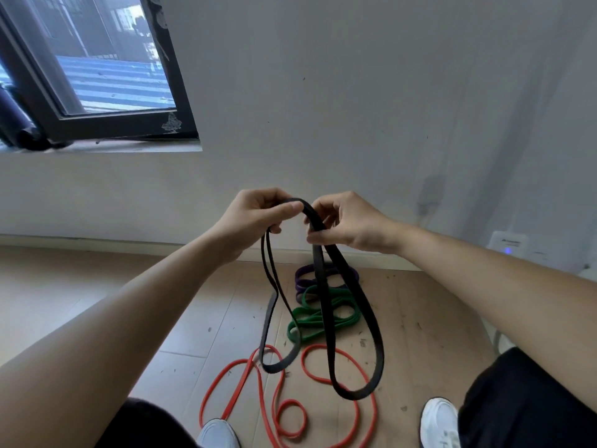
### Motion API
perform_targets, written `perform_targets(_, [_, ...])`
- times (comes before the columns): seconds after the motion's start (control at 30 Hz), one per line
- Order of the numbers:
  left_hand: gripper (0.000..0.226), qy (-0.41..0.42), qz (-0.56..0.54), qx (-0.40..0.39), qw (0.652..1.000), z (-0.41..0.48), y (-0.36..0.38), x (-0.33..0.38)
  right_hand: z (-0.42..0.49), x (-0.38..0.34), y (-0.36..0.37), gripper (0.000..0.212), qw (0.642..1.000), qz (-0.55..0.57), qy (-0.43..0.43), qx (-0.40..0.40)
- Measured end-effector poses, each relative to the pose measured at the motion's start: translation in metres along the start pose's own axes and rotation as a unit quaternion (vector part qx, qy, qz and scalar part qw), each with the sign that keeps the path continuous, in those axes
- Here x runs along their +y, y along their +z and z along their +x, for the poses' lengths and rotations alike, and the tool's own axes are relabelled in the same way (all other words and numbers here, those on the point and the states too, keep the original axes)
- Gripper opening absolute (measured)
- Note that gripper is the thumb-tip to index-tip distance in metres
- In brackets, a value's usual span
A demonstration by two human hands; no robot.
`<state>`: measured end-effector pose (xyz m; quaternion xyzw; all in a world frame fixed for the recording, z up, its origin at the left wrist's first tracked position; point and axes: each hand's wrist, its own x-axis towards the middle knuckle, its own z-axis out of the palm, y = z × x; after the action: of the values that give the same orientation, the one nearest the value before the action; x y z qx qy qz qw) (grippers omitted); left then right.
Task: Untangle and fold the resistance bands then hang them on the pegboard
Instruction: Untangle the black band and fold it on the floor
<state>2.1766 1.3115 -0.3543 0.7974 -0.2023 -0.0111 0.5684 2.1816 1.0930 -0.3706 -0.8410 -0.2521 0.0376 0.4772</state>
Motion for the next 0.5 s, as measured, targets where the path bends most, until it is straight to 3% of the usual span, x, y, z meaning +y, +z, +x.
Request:
perform_targets(0.2, [0.011,0.014,-0.155,0.115,0.981,0.005,-0.012,0.012,-0.007,0.052,0.008,0.004,0.976,-0.126,0.082,-0.154])
perform_targets(0.5, [0.013,-0.005,-0.16,0.171,0.972,0.0,-0.026,0.003,-0.004,0.062,-0.007,0.008,0.978,-0.054,0.18,-0.089])
